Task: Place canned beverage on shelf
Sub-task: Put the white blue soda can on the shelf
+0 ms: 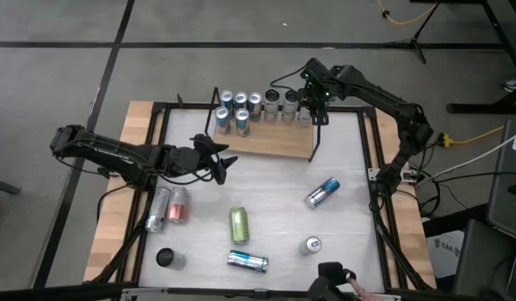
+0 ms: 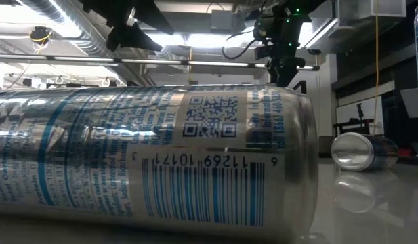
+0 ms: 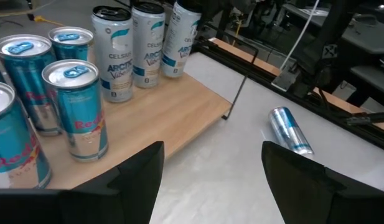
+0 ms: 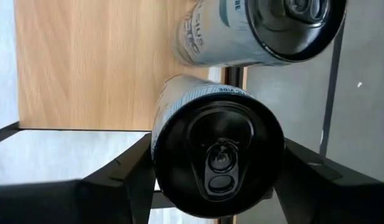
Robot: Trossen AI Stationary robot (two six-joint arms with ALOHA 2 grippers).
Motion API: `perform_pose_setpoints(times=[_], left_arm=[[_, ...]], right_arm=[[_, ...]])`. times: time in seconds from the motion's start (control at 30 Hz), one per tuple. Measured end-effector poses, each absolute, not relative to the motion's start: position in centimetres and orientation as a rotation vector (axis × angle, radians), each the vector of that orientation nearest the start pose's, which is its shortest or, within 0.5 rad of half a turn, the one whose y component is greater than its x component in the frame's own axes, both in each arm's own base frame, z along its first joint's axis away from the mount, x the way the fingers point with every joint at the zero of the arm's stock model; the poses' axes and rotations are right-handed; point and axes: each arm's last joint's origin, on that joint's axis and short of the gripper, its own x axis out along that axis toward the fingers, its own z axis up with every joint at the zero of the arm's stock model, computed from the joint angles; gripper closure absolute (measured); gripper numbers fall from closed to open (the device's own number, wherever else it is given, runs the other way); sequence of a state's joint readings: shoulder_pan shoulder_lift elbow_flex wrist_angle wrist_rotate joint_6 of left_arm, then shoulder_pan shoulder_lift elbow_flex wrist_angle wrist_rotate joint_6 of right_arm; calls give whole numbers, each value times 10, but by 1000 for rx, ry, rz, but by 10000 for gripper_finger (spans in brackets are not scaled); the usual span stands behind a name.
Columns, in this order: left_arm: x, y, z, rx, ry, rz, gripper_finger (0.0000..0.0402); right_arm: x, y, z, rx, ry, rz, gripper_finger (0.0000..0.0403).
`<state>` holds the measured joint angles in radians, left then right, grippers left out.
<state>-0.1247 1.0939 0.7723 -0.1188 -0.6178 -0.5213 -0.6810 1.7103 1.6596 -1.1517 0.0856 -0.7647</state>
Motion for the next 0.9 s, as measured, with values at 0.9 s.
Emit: perform_pose_setpoints(times=[0.9], left_arm=[[233, -12, 279, -344, 277, 578, 138]], right_arm=[[259, -227, 316, -245, 1328, -177, 157]])
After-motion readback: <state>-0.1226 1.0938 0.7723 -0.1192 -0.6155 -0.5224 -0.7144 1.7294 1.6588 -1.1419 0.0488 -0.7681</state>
